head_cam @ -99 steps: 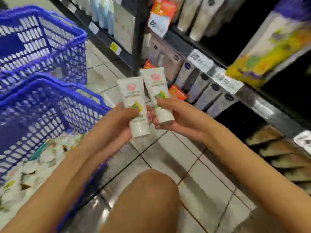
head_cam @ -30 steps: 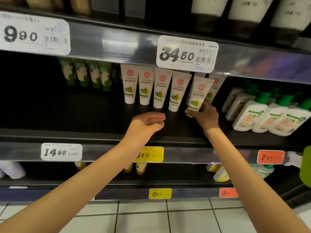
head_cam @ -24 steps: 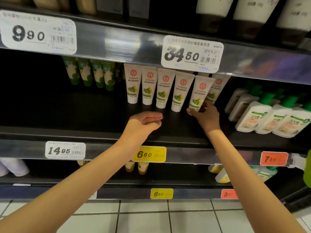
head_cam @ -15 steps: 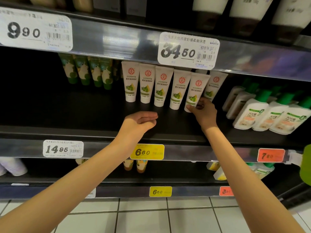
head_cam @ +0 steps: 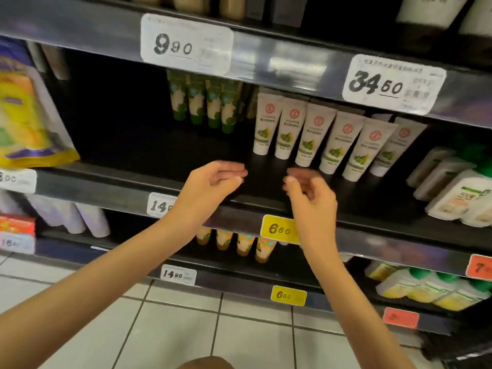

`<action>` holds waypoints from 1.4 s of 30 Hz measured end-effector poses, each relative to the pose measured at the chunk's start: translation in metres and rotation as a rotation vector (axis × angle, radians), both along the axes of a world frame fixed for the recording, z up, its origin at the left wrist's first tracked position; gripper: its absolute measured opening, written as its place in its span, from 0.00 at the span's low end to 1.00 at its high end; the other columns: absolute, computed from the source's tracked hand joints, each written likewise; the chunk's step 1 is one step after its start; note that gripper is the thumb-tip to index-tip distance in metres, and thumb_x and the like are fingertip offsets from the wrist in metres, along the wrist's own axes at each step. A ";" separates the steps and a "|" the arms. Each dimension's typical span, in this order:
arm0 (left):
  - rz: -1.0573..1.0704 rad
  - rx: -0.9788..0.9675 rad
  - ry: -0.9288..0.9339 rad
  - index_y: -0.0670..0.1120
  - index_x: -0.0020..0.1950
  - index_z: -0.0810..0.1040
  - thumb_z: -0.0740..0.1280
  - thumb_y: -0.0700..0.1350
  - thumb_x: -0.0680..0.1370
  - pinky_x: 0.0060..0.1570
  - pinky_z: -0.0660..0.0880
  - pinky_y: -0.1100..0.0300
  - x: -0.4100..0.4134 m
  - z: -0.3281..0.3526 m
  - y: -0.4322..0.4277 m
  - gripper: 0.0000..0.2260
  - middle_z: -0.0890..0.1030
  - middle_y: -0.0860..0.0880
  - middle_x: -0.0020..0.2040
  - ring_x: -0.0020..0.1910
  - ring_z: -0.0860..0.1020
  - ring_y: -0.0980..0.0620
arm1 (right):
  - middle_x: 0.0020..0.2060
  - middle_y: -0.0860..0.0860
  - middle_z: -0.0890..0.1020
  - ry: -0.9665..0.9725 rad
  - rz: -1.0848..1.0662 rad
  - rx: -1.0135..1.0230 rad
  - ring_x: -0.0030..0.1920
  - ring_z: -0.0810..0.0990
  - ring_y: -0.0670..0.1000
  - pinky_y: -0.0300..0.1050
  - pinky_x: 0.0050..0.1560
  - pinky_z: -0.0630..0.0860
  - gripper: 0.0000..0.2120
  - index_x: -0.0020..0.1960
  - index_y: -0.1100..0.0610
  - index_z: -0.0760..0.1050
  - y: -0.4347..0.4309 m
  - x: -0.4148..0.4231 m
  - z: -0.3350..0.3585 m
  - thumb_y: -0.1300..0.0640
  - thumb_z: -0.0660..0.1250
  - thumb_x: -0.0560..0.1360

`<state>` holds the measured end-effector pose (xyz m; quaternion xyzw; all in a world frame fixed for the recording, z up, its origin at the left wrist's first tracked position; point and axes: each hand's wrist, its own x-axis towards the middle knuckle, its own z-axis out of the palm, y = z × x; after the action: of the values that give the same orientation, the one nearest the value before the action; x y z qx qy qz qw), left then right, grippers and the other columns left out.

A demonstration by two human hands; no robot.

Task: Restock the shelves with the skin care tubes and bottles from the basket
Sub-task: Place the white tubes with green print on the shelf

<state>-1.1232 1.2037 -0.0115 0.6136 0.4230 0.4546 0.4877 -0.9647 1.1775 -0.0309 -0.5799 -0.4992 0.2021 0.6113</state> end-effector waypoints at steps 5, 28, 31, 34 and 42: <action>0.020 0.044 0.192 0.44 0.56 0.77 0.63 0.36 0.76 0.49 0.75 0.72 -0.111 -0.002 -0.030 0.10 0.81 0.50 0.51 0.50 0.80 0.60 | 0.45 0.43 0.81 -0.092 0.536 -0.099 0.49 0.79 0.39 0.28 0.47 0.73 0.07 0.51 0.51 0.77 -0.018 -0.128 0.001 0.59 0.64 0.77; 1.288 -0.628 0.226 0.41 0.53 0.79 0.64 0.32 0.75 0.47 0.74 0.70 -0.511 -0.176 -0.403 0.09 0.81 0.43 0.50 0.45 0.80 0.59 | 0.43 0.47 0.84 -0.327 1.614 -0.440 0.49 0.82 0.49 0.42 0.54 0.76 0.07 0.44 0.50 0.78 -0.122 -0.538 -0.077 0.61 0.66 0.74; 1.314 -0.686 0.157 0.41 0.51 0.79 0.65 0.34 0.75 0.55 0.74 0.58 -0.505 -0.195 -0.410 0.08 0.82 0.43 0.51 0.51 0.79 0.48 | 0.44 0.49 0.83 -0.411 1.613 -0.494 0.50 0.81 0.51 0.41 0.54 0.76 0.06 0.45 0.50 0.78 -0.127 -0.557 -0.094 0.61 0.66 0.74; 1.356 -0.711 0.147 0.43 0.51 0.80 0.65 0.35 0.75 0.56 0.74 0.55 -0.511 -0.208 -0.413 0.07 0.82 0.45 0.51 0.52 0.79 0.49 | 0.43 0.47 0.83 -0.442 1.616 -0.525 0.49 0.81 0.47 0.33 0.50 0.76 0.07 0.44 0.49 0.78 -0.130 -0.573 -0.105 0.60 0.66 0.75; 1.344 -1.046 0.298 0.39 0.49 0.77 0.53 0.49 0.81 0.44 0.68 0.58 -0.572 -0.225 -0.350 0.18 0.78 0.38 0.47 0.51 0.76 0.41 | 0.44 0.53 0.82 -0.620 1.602 -0.552 0.49 0.80 0.51 0.41 0.52 0.76 0.05 0.49 0.56 0.78 -0.144 -0.619 -0.139 0.60 0.64 0.76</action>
<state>-1.6955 0.8534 -0.2363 -0.0166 0.9105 0.3085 0.2749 -1.5839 1.0331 -0.1698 -0.2131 -0.8296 0.5148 -0.0356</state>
